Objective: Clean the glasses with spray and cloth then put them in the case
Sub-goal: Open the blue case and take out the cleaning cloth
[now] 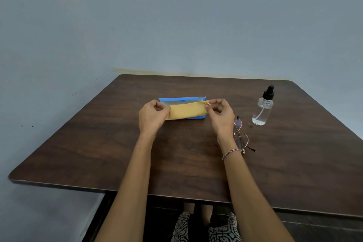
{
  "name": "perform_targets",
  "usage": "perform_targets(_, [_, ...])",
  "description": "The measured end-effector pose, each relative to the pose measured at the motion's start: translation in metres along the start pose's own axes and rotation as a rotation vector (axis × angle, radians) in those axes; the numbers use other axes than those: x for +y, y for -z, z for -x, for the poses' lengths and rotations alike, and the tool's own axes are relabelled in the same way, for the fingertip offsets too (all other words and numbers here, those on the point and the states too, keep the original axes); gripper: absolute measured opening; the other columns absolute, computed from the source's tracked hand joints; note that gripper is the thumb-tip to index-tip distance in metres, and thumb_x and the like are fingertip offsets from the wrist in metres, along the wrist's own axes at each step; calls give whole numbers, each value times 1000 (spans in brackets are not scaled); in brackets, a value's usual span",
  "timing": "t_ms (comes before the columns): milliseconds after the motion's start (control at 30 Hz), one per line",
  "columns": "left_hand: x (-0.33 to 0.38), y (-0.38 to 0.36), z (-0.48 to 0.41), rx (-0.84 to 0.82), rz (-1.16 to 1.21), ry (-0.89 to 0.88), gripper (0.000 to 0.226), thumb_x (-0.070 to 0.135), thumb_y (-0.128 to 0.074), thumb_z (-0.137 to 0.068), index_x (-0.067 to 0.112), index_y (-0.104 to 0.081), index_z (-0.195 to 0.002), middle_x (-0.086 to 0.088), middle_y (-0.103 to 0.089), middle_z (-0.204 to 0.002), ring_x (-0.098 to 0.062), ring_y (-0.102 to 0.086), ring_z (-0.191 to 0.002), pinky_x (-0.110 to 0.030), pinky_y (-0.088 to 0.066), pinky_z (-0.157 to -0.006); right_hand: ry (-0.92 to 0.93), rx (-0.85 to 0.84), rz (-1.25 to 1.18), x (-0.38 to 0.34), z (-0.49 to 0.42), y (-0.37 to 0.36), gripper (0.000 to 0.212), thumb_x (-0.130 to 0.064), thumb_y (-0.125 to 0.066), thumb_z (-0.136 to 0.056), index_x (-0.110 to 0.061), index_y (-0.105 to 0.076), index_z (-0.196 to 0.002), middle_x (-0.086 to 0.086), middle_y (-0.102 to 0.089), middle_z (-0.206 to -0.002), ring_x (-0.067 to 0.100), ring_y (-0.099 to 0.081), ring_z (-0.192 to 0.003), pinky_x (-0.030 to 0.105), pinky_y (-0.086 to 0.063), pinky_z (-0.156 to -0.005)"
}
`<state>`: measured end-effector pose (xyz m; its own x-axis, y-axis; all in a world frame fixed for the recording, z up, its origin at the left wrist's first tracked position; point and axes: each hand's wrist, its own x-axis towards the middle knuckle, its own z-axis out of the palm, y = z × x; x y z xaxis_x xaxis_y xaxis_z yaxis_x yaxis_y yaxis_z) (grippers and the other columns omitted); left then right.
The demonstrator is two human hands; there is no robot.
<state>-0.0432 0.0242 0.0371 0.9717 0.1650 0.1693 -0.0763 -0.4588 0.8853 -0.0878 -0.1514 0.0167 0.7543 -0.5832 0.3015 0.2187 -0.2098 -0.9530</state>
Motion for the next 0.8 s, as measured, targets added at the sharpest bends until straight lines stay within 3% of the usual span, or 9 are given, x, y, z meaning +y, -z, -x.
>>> perform_targets(100, [-1, -8, 12, -144, 345, 158, 12, 20, -60, -71, 14, -50, -67, -6, -62, -78, -22, -61, -78, -33, -53, -65, 31, 16, -147, 0, 7, 2, 22, -5, -65, -84, -21, -55, -96, -5, -64, -78, -2, -59, -69, 17, -49, -67])
perform_targets(167, [1, -14, 19, -281, 528, 268, 5, 9, -55, -77, 10, -51, -79, -13, -62, -90, -28, -64, -86, -34, -58, -59, 18, -4, -237, 1, 11, 4, 28, -1, -63, -85, -22, -53, -100, -2, -62, -82, 9, -62, -77, 32, -55, -75])
perform_targets(233, [2, -18, 28, -406, 586, 345, 10, 3, -50, -81, 8, -50, -90, -14, -62, -93, -26, -64, -80, -30, -56, -50, 25, -16, -271, 1, 14, 7, 32, 0, -63, -85, -25, -52, -103, 1, -62, -86, 16, -65, -83, 39, -55, -76])
perform_targets(333, [2, -23, 35, -591, 531, 388, 25, 16, -50, -86, 8, -58, -108, -10, -64, -89, -21, -63, -77, -33, -56, -63, 57, -18, -277, 1, 15, 8, 35, 0, -64, -84, -24, -50, -106, 5, -64, -88, 17, -66, -83, 32, -55, -74])
perform_targets(433, [1, -25, 34, -710, 412, 298, 26, 31, -61, -85, 15, -69, -104, -5, -68, -84, -17, -64, -77, -30, -54, -72, 96, -15, -265, 0, 15, 6, 36, -2, -67, -83, -21, -51, -108, 0, -65, -82, 7, -64, -74, 19, -51, -66])
perform_targets(567, [2, -29, 31, -719, 405, 204, 17, 20, -73, -80, 9, -71, -93, -7, -73, -83, -14, -70, -72, -24, -56, -64, 114, -16, -261, 0, 14, 5, 36, -4, -72, -79, -27, -55, -101, -1, -68, -82, 10, -66, -75, 22, -53, -68])
perform_targets(700, [-2, -35, 29, -634, 480, 245, 12, 13, -72, -80, 3, -68, -87, -10, -72, -77, -14, -70, -64, -24, -58, -61, 165, -149, -258, 0, 14, 4, 29, -1, -73, -77, -18, -60, -96, 1, -69, -93, 10, -67, -84, 23, -51, -72])
perform_targets(800, [-3, -33, 25, -540, 597, 270, 10, 13, -68, -84, 4, -65, -87, -6, -72, -69, -14, -70, -61, -23, -57, -57, 198, -284, -213, -3, 16, 4, 29, 1, -72, -77, -20, -61, -92, -1, -69, -86, 5, -65, -81, 16, -48, -70])
